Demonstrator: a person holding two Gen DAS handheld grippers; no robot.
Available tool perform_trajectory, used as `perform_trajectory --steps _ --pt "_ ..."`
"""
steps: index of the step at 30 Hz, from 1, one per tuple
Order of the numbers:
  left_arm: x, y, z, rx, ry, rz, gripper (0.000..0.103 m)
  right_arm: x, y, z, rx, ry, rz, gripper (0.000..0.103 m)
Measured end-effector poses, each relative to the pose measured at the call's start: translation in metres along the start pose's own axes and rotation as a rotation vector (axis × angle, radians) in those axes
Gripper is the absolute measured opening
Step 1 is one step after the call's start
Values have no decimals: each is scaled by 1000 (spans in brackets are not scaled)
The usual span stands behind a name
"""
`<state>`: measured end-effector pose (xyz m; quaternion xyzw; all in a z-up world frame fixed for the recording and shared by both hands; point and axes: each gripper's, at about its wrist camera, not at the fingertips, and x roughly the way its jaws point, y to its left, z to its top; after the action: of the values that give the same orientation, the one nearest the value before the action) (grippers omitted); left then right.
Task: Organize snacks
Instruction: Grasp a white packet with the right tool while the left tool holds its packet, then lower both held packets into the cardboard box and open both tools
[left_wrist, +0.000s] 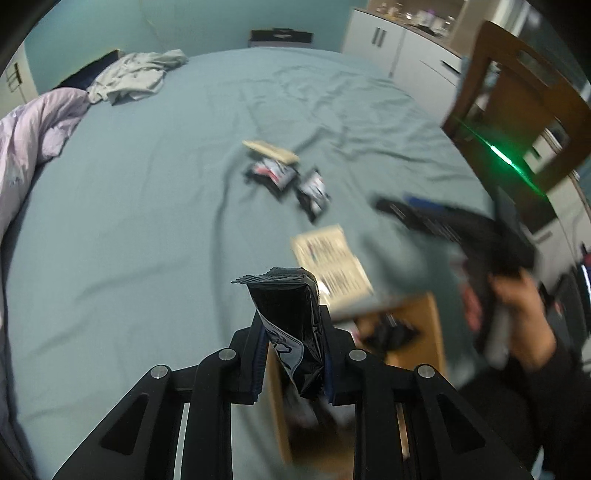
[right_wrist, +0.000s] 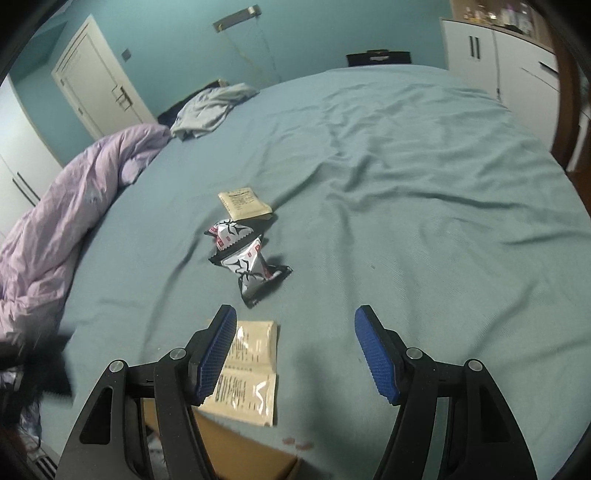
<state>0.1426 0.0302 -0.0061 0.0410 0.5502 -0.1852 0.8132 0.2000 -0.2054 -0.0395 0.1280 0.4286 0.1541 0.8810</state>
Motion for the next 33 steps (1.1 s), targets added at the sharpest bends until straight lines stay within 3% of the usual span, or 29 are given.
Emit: perform_trajectory --steps 6,10,16,17,18,19,20,24,29,33 --pt "1 -9 -33 8 39 -49 23 45 14 26 -83 75 36 66" --pt "15 -20 -34 58 52 -10 23 74 33 37 -195 117 14 66" --pt "18 -14 -30 43 43 -53 23 112 55 49 -314 151 9 64" --pt "19 -12 -29 33 41 -52 23 117 56 51 -313 148 18 60" --pt "20 -11 -28 27 42 -50 23 120 57 51 -309 144 24 37" --pt "21 -10 -28 21 44 -47 23 122 57 52 -307 144 20 30" --pt "22 -9 -28 16 46 -43 23 121 56 53 -307 139 1 29" --pt "23 -6 -26 3 40 -21 23 84 55 52 -305 8 -6 27" --pt "19 -3 -23 -9 -1 8 23 16 39 52 -190 -105 38 27" --pt "18 -2 -23 -25 -20 33 23 -53 29 25 -122 -181 95 27"
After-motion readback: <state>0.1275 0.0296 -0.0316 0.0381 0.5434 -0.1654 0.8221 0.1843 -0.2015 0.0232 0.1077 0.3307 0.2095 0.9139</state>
